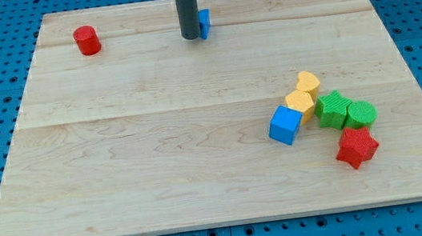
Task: Separate the yellow heart and yellow hexagon
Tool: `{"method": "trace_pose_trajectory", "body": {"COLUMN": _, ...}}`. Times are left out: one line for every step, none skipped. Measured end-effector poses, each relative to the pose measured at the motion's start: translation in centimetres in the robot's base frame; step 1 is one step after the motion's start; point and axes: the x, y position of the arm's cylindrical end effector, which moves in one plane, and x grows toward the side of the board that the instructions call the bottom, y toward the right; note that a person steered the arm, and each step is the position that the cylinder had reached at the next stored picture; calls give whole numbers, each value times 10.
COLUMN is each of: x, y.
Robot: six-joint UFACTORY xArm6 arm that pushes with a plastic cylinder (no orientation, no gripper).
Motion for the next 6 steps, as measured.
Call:
{"method": "trace_pose_trajectory", "body": {"x": 0, "y": 0}}
{"method": "trace_pose_trajectory", "body": {"x": 0, "y": -1}}
{"method": "trace_pose_trajectory", "body": {"x": 0, "y": -1}}
{"method": "trace_pose_trajectory", "body": {"x": 9, "y": -1}}
{"method": "trace_pose_trajectory", "body": {"x": 56, "y": -5}}
{"method": "trace_pose_trajectory", "body": {"x": 133, "y": -5}}
